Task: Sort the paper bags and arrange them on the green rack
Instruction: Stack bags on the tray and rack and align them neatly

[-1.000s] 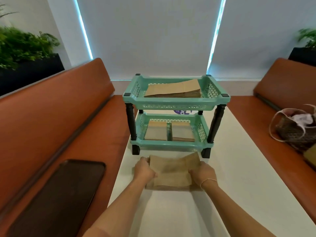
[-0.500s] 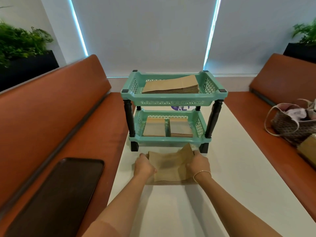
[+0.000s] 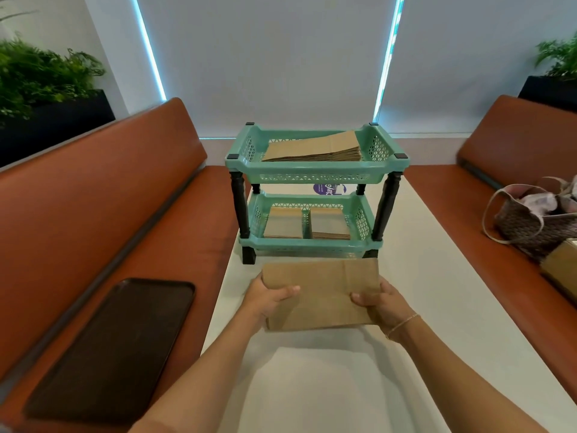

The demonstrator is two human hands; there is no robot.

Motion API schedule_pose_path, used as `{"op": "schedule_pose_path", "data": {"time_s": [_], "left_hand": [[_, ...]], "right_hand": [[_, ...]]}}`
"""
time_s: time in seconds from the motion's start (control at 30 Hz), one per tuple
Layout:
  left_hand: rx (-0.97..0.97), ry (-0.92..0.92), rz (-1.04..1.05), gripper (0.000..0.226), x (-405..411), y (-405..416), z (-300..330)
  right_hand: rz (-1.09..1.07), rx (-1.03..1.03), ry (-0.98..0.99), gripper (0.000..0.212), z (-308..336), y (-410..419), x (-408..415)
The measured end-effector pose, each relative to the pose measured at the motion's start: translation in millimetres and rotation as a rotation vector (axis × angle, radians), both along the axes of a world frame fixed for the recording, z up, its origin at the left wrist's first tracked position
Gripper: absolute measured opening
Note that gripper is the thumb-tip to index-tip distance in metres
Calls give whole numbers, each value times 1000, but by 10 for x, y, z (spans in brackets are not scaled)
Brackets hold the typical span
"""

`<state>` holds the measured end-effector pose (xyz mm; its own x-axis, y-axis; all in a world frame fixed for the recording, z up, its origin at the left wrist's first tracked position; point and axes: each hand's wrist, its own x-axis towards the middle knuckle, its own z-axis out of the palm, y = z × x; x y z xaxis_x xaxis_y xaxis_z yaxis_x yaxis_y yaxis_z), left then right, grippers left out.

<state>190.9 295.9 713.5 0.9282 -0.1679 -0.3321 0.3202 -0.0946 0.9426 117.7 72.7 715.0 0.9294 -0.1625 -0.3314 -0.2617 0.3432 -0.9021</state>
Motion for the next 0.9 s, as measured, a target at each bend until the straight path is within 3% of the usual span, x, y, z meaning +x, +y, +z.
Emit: {"op": "schedule_pose_path", "data": {"time_s": [0.13, 0.23, 0.33, 0.63, 0.8, 0.9], "left_hand": [[-133, -49, -7, 46, -183, 34, 14], [-184, -51, -18, 43, -329, 74, -32], [-147, -55, -36, 42, -464, 117, -135], [-104, -95, -29, 37, -554, 109, -140], [26, -96, -100, 40, -629, 211, -287], [98, -139, -109, 38, -581, 227, -183]], "right_hand": [[-8, -244, -11, 48, 53, 51, -158], [-79, -297, -42, 42, 23, 113, -287], [-139, -357, -58, 48, -62, 161, -396], [-151, -417, -120, 32, 25, 179, -425], [-60, -694, -22, 19, -125, 211, -493], [-42, -554, -9, 30, 37, 153, -463]]}}
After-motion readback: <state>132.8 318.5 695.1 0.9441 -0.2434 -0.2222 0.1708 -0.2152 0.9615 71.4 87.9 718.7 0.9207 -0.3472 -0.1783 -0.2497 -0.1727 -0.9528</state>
